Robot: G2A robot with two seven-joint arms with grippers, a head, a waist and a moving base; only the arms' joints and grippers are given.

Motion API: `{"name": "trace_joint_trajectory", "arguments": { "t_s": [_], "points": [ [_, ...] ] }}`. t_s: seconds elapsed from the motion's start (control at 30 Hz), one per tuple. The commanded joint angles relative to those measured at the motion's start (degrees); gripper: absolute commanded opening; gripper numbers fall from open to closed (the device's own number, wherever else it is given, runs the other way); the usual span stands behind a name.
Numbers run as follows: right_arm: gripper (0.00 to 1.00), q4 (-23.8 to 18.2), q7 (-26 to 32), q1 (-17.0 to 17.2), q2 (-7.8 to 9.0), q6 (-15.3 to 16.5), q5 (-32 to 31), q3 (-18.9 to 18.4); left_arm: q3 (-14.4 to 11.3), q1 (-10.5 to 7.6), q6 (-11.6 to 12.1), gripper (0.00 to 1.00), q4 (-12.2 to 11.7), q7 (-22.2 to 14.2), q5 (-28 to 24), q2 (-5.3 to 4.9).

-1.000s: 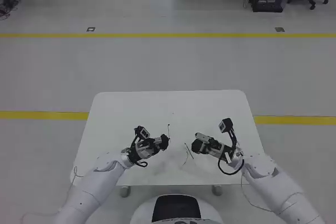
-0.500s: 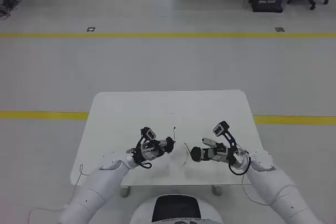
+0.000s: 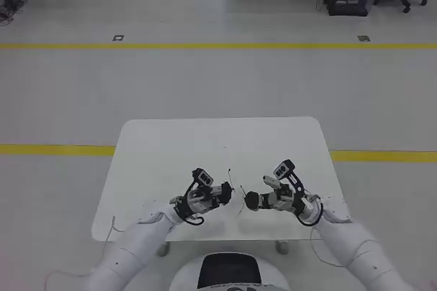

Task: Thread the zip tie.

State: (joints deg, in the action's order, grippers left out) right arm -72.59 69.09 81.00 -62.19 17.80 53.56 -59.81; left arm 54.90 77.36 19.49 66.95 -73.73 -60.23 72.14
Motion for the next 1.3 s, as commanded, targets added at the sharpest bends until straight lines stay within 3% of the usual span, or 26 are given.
{"name": "trace_joint_trajectory", "arguments": {
  "t_s": [0.0, 0.07, 0.33, 0.57, 0.7, 0.9, 1.0, 1.27],
  "points": [
    [1.0, 1.4, 0.5, -0.7, -0.5, 0.6, 1.8, 0.7, 0.0, -0.34, 0.0, 0.0, -0.9, 0.1, 0.1, 0.8],
    [1.0, 2.1, 1.5, -1.1, -0.9, 1.4, 2.8, 1.2, 0.2, -0.64, 0.0, 0.0, -1.7, 1.1, 2.0, 1.47],
    [1.0, 2.1, 1.5, -1.1, -0.9, 1.4, 2.8, 1.2, 0.2, -0.64, 0.0, 0.0, -1.7, 1.1, 2.0, 1.47],
    [1.0, 0.6, -1.5, -0.4, -1.38, 1.7, 1.0, 1.7, -0.2, 0.67, 0.0, 0.0, 1.1, 5.0, 1.5, 2.05],
    [1.0, 0.7, -1.1, -0.5, -1.64, 1.7, 1.6, 1.7, 0.4, 1.0, 0.0, 0.0, 1.4, 6.1, 1.8, 2.74],
    [1.0, 0.7, -1.1, -0.5, -1.64, 1.7, 1.6, 1.7, 0.4, 1.0, 0.0, 0.0, 1.4, 6.1, 1.8, 2.74],
    [1.0, -0.5, -3.4, 0.0, -1.79, 1.4, 1.3, 1.7, 0.2, 1.24, -0.5, 0.0, 1.9, 8.2, 2.2, 2.75],
    [1.0, 0.0, -2.5, 0.3, -2.26, 1.1, 3.5, 1.0, 0.0, 1.16, 0.0, 0.0, -1.1, 10.0, 1.7, 2.95]
  ]
}}
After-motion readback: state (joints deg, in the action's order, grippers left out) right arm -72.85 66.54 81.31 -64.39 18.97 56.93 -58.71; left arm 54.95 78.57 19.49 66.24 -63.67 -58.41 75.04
